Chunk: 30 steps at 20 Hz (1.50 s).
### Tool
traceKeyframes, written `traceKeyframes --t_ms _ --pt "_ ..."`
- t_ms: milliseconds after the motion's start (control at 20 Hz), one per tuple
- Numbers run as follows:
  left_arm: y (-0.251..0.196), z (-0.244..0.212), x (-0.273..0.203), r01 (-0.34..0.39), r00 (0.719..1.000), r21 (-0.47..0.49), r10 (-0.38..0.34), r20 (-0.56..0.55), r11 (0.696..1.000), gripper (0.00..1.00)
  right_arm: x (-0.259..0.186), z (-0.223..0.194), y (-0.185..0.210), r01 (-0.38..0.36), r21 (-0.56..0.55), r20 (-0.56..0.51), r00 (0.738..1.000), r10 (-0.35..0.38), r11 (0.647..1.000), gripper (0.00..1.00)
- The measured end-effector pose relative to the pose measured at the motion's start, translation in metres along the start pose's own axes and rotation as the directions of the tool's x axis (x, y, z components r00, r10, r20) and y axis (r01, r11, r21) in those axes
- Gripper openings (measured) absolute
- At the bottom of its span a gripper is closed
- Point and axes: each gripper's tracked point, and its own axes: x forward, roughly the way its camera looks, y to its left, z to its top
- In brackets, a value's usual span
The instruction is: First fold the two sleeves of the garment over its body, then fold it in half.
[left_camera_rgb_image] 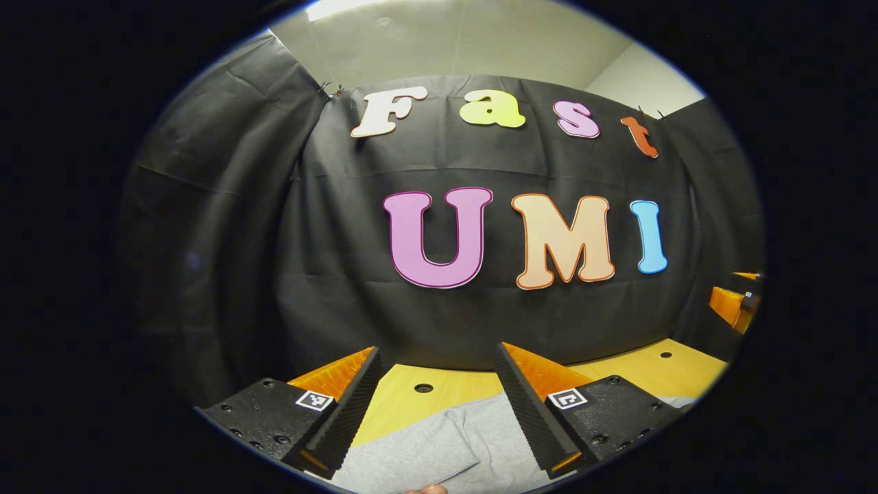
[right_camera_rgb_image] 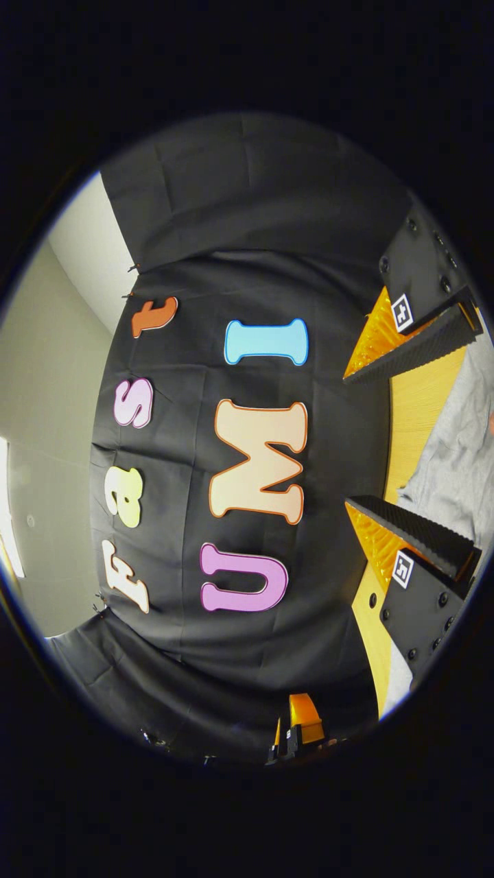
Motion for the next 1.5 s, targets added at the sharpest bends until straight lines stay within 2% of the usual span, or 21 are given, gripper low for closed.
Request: traceKeyframes --t_ms 450,500,600,700,800,950,1000,1100,1250,1500 --pt "-0.006 -0.004 0.004 0.029 1.000 -0.007 -0.029 -0.011 1.000 0.99 -0.002 0.004 -0.011 0.037 -0.003 0.007 0.999 -0.037 0.999 0.99" --pt "-0.007 -0.006 0.004 0.030 0.999 -0.008 -0.030 -0.013 1.000 0.99 -0.002 0.003 -0.013 0.040 -0.003 0.006 0.999 -0.040 0.999 0.96" --pt "-0.008 -0.006 0.005 0.035 0.999 -0.009 -0.036 -0.012 0.999 0.99 -0.002 0.002 -0.015 0.045 -0.004 0.002 0.999 -0.045 0.999 0.96" --pt "-0.010 -0.007 0.005 0.040 0.999 -0.003 -0.040 -0.015 0.999 0.97 -0.001 -0.003 -0.020 0.042 -0.009 -0.014 0.999 -0.042 0.999 1.00" --pt "-0.010 -0.008 0.005 0.043 0.999 0.003 -0.043 -0.019 0.999 0.99 0.000 -0.008 -0.034 0.046 -0.025 -0.033 0.998 -0.047 0.999 0.99" --pt "-0.014 -0.011 0.006 0.053 0.998 0.000 -0.053 -0.030 0.999 0.97 0.000 -0.021 -0.072 0.095 -0.044 -0.085 0.991 -0.098 0.995 1.00" --pt "-0.017 -0.011 0.008 0.057 0.998 -0.001 -0.057 -0.031 0.998 0.99 -0.001 -0.028 -0.089 0.120 -0.042 -0.104 0.987 -0.124 0.992 0.99" --pt "-0.026 -0.012 0.009 0.073 0.997 -0.004 -0.073 -0.035 0.997 0.97 -0.006 -0.039 -0.123 0.178 -0.038 -0.135 0.974 -0.181 0.983 0.99" --pt "-0.048 -0.012 0.011 0.117 0.993 -0.002 -0.117 -0.032 0.993 0.99 -0.021 -0.064 -0.170 0.260 -0.074 -0.201 0.942 -0.270 0.963 1.00" --pt "-0.088 -0.014 0.010 0.196 0.980 0.003 -0.195 -0.035 0.981 0.97 -0.049 -0.110 -0.223 0.324 -0.107 -0.312 0.887 -0.341 0.940 0.99"
